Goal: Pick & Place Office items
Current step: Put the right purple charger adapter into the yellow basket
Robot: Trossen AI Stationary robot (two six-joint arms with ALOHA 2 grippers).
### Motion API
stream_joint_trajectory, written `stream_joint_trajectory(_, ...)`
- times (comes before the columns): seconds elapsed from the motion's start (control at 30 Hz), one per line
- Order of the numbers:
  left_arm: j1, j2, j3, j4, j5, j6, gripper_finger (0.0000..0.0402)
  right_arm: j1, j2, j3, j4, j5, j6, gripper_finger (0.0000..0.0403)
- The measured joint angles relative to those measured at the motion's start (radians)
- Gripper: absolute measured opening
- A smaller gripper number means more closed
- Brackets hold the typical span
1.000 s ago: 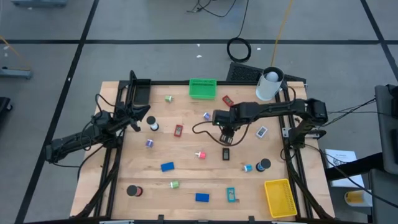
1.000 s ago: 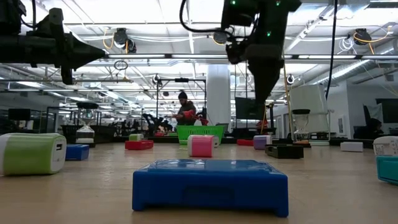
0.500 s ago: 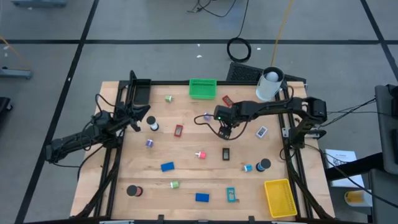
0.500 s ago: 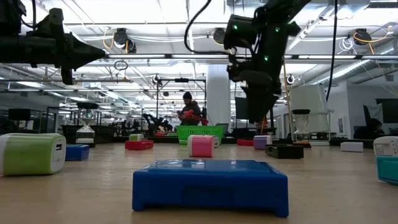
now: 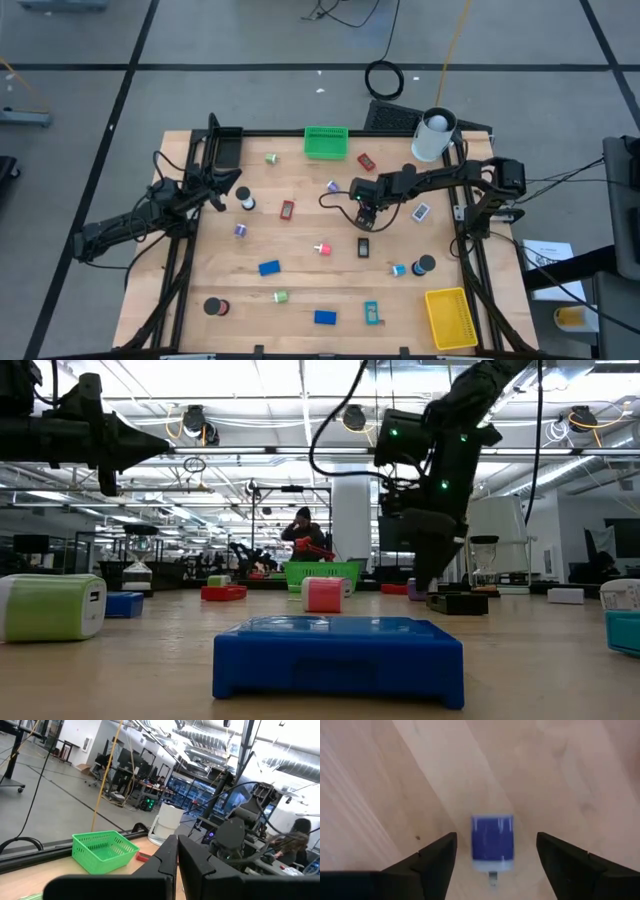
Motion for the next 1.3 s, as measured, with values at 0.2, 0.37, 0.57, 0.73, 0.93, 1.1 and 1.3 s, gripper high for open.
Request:
stream_joint_trajectory(0.2, 0.0, 0.0, 0.0, 0.0, 0.0, 0.0, 0.0017, 0.0, 0.0, -0.045, 0.053, 0.0, 0.015, 0.0216)
stream_joint_trajectory(0.37, 0.0, 0.0, 0.0, 0.0, 0.0, 0.0, 0.0017, 0.002, -0.003, -0.085, 0.119, 0.001, 0.041, 0.0179)
stream_joint_trajectory(0.57, 0.0, 0.0, 0.0, 0.0, 0.0, 0.0, 0.0017, 0.003, -0.003, -0.086, 0.133, -0.001, 0.035, 0.0131)
stream_joint_trajectory(0.73, 0.0, 0.0, 0.0, 0.0, 0.0, 0.0, 0.0017, 0.005, -0.041, -0.089, 0.115, -0.004, 0.036, 0.0131)
stream_joint_trajectory(0.93, 0.0, 0.0, 0.0, 0.0, 0.0, 0.0, 0.0017, 0.052, -0.163, -0.03, -0.018, -0.025, 0.076, 0.0137)
stream_joint_trajectory(1.1, 0.0, 0.0, 0.0, 0.0, 0.0, 0.0, 0.0017, 0.144, -0.251, 0.066, -0.191, 0.019, 0.178, 0.0133)
stream_joint_trajectory(1.3, 0.0, 0.0, 0.0, 0.0, 0.0, 0.0, 0.0017, 0.276, -0.282, 0.179, -0.411, 0.06, 0.373, 0.0133)
